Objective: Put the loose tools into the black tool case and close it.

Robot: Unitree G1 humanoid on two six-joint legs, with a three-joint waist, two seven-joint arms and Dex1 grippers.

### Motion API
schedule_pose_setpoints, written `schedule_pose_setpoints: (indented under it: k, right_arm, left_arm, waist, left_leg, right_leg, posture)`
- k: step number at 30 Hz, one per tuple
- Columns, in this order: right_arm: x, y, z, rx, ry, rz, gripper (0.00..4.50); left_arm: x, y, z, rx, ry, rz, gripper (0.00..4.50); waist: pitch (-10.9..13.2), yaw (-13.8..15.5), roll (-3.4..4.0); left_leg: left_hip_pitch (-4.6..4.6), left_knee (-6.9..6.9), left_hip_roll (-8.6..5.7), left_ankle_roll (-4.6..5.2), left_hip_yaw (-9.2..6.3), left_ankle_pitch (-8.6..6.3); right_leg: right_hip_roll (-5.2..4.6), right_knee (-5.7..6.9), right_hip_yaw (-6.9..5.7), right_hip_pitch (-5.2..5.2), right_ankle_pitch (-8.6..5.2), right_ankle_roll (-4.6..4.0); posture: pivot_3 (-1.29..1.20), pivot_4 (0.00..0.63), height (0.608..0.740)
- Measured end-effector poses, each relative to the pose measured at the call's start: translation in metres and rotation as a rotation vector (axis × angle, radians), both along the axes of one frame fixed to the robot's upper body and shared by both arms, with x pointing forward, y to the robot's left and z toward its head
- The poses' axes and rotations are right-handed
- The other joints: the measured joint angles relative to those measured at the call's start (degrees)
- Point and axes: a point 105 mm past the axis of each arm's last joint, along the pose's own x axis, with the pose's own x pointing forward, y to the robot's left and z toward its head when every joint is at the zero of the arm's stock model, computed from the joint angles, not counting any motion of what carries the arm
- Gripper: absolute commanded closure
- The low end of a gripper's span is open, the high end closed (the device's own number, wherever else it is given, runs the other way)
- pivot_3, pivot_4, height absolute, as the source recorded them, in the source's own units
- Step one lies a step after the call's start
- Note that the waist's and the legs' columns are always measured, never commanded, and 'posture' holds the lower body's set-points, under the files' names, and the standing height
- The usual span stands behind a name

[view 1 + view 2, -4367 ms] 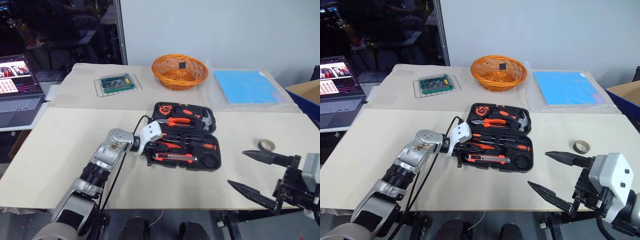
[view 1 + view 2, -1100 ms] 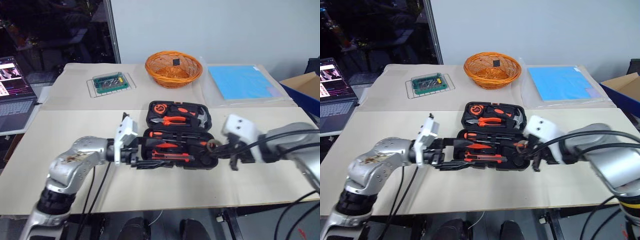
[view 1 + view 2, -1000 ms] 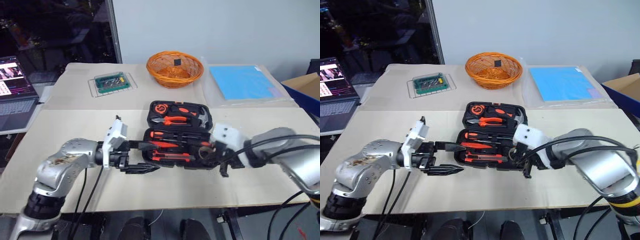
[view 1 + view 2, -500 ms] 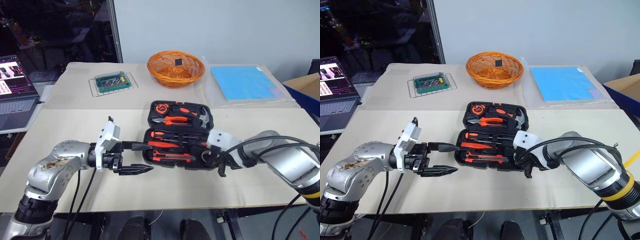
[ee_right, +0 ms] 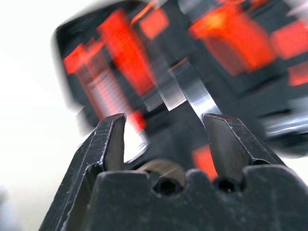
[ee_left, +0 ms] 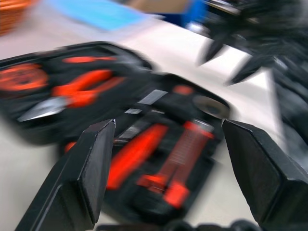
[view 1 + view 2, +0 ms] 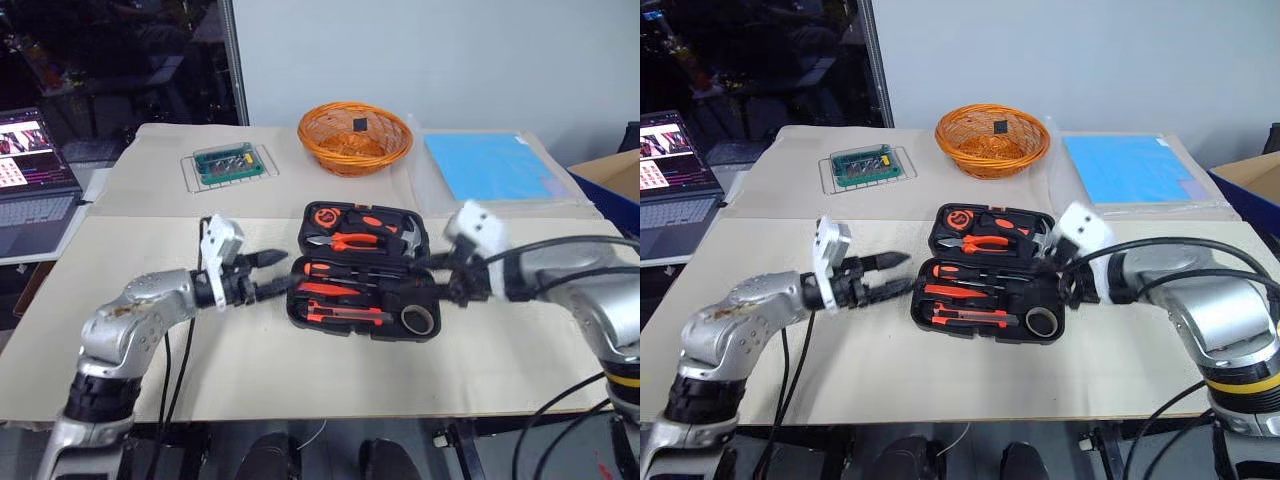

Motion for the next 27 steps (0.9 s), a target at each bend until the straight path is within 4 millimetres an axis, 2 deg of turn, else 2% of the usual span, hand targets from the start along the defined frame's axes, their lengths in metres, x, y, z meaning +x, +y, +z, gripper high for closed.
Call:
schedule_pose_setpoints:
  k: [1,4,5,8,12,14,15,17,19,21,22,24,26,27]
  right_arm:
    - [0.007,0.001,0.004,0.048,-0.004,-0.041,1.53]
    - [0.037,-0.023,0.002,0.107,0.073,-0.289,1.53]
    - [0.044,-0.028,0.001,0.115,0.083,-0.341,1.53]
    - [0.067,-0.044,-0.012,0.141,0.16,-0.493,1.53]
    - [0.093,-0.057,-0.029,0.172,0.247,-0.606,1.53]
    - [0.103,-0.058,-0.034,0.175,0.261,-0.626,2.03]
    - [0.111,-0.058,-0.039,0.175,0.276,-0.633,2.27]
    - [0.116,-0.057,-0.045,0.173,0.292,-0.634,2.89]
    - [0.12,-0.057,-0.05,0.161,0.296,-0.632,3.59]
    - [0.121,-0.059,-0.058,0.123,0.309,-0.636,4.28]
    - [0.121,-0.056,-0.064,0.117,0.325,-0.626,4.49]
    - [0.12,-0.051,-0.077,0.106,0.363,-0.609,4.5]
    - [0.119,-0.051,-0.078,0.121,0.376,-0.598,4.5]
    - [0.119,-0.051,-0.077,0.142,0.38,-0.597,4.5]
  left_arm:
    - [0.01,0.0,0.002,0.01,0.023,0.044,0.74]
    - [0.047,-0.011,0.009,-0.012,0.116,0.168,0.74]
    - [0.053,-0.013,0.008,-0.015,0.139,0.184,0.74]
    - [0.076,-0.016,-0.001,-0.007,0.231,0.248,0.74]
    - [0.103,-0.024,-0.011,-0.004,0.308,0.318,0.74]
    - [0.111,-0.025,-0.013,-0.006,0.317,0.348,0.74]
    - [0.117,-0.022,-0.017,0.003,0.325,0.386,0.99]
    - [0.12,-0.02,-0.025,0.012,0.334,0.406,1.35]
    - [0.119,-0.019,-0.035,-0.001,0.361,0.413,2.09]
    - [0.12,-0.026,-0.034,-0.028,0.366,0.392,2.82]
    - [0.12,-0.028,-0.033,-0.032,0.369,0.386,3.13]
    - [0.121,-0.028,-0.032,-0.04,0.364,0.392,3.85]
    - [0.122,-0.024,-0.031,-0.056,0.36,0.4,4.4]
    - [0.122,-0.023,-0.031,-0.066,0.367,0.401,4.47]
  waist:
    - [0.0,-0.1,-0.01]
    - [0.0,0.0,-0.05]
    - [0.0,-0.1,-0.04]
    - [0.0,-0.4,-0.05]
    - [0.1,-0.9,-0.07]
    - [0.1,-1.4,-0.07]
    - [0.1,-1.6,-0.07]
    - [0.1,-1.8,-0.08]
    - [0.1,-2.0,-0.07]
    - [0.1,-1.9,-0.07]
    - [0.1,-1.8,-0.07]
    - [0.1,-1.8,-0.06]
    - [0.1,-1.8,-0.06]
    - [0.1,-1.8,-0.06]
  left_leg:
    - [-0.05,0.0,-0.04,0.0,0.01,0.09]
    - [-0.1,-0.04,-0.2,0.07,0.01,0.25]
    - [-0.09,-0.1,-0.25,0.06,0.01,0.27]
    - [-0.1,-0.27,-0.37,-0.01,0.05,0.32]
    - [-0.2,-0.42,-0.52,-0.06,0.09,0.37]
    - [-0.2,-0.44,-0.49,-0.06,0.09,0.37]
    - [-0.2,-0.53,-0.53,-0.06,0.11,0.37]
    - [-0.19,-0.7,-0.52,-0.07,0.11,0.36]
    - [-0.18,-0.88,-0.54,-0.1,0.18,0.38]
    - [-0.18,-0.89,-0.53,-0.14,0.17,0.4]
    - [-0.18,-0.89,-0.53,-0.16,0.18,0.41]
    - [-0.18,-0.89,-0.54,-0.19,0.2,0.44]
    - [-0.15,-0.88,-0.52,-0.2,0.18,0.44]
    - [-0.13,-0.88,-0.51,-0.2,0.18,0.44]
  right_leg:
    - [0.01,0.02,0.0,-0.07,0.07,0.02]
    - [0.0,0.01,0.0,-0.1,0.15,0.08]
    - [-0.01,0.01,0.04,-0.11,0.17,0.09]
    - [-0.01,0.05,0.05,-0.18,0.16,0.08]
    - [-0.01,0.0,0.02,-0.24,0.15,0.1]
    - [-0.01,-0.03,0.02,-0.24,0.12,0.15]
    - [-0.02,-0.14,0.01,-0.23,0.11,0.18]
    - [-0.05,-0.16,0.01,-0.27,0.1,0.18]
    - [-0.08,-0.16,0.0,-0.39,0.1,0.18]
    - [-0.08,-0.16,-0.11,-0.36,0.1,0.18]
    - [-0.09,-0.17,-0.12,-0.36,0.1,0.18]
    - [-0.12,-0.18,-0.1,-0.35,0.1,0.18]
    - [-0.12,-0.17,-0.1,-0.31,0.1,0.18]
    - [-0.13,-0.17,-0.1,-0.29,0.1,0.18]
  posture:
    - [0.0,0.15,0.74]
    - [0.0,0.15,0.74]
    - [0.0,0.15,0.74]
    - [0.0,0.15,0.74]
    - [0.0,0.15,0.74]
    - [0.0,0.15,0.74]
    - [0.0,0.15,0.74]
    - [0.0,0.15,0.74]
    - [0.0,0.15,0.74]
    - [0.0,0.15,0.74]
    - [0.0,0.15,0.74]
    - [0.0,0.15,0.74]
    - [0.0,0.15,0.74]
    - [0.0,0.15,0.74]
